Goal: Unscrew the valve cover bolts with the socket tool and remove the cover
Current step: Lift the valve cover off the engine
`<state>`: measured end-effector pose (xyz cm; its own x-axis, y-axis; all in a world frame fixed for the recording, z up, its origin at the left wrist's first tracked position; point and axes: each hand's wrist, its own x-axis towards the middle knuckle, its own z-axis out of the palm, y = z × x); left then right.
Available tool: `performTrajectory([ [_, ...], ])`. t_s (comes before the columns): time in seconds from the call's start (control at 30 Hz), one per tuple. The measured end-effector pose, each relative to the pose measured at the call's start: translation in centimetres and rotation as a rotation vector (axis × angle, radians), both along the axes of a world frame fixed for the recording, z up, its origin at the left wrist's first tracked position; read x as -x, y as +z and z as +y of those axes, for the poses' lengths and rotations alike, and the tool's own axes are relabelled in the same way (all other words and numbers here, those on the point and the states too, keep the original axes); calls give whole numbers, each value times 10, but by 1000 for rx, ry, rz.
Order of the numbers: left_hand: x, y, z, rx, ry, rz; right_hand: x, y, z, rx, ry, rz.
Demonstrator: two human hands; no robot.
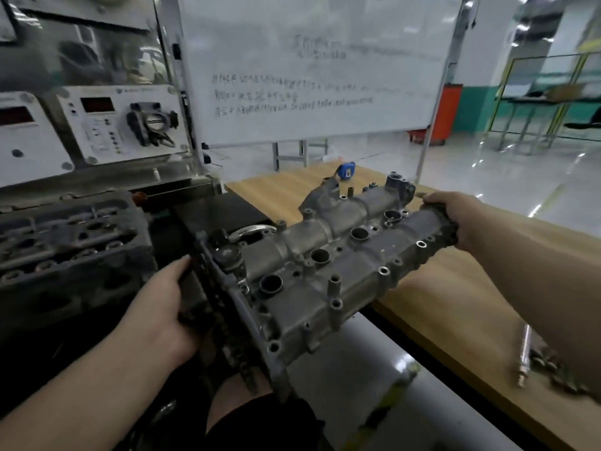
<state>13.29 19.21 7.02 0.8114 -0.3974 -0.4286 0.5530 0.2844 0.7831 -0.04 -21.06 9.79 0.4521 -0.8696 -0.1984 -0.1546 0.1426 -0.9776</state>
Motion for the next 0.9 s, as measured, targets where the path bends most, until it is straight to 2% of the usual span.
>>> performTrajectory([
  [0.33, 6, -37, -57, 42, -60, 230, 1, -52, -71, -84, -3, 246],
  [0.47, 6, -48, -69, 55, -90, 220, -4, -65, -85, -96, -3, 263],
  [0.77, 1, -46, -79, 101, -69, 192, -15, -72, -94, 48, -38, 321],
  [0.9, 6, -41, -82, 27, -48, 195, -19, -67, -96, 129, -1, 312],
])
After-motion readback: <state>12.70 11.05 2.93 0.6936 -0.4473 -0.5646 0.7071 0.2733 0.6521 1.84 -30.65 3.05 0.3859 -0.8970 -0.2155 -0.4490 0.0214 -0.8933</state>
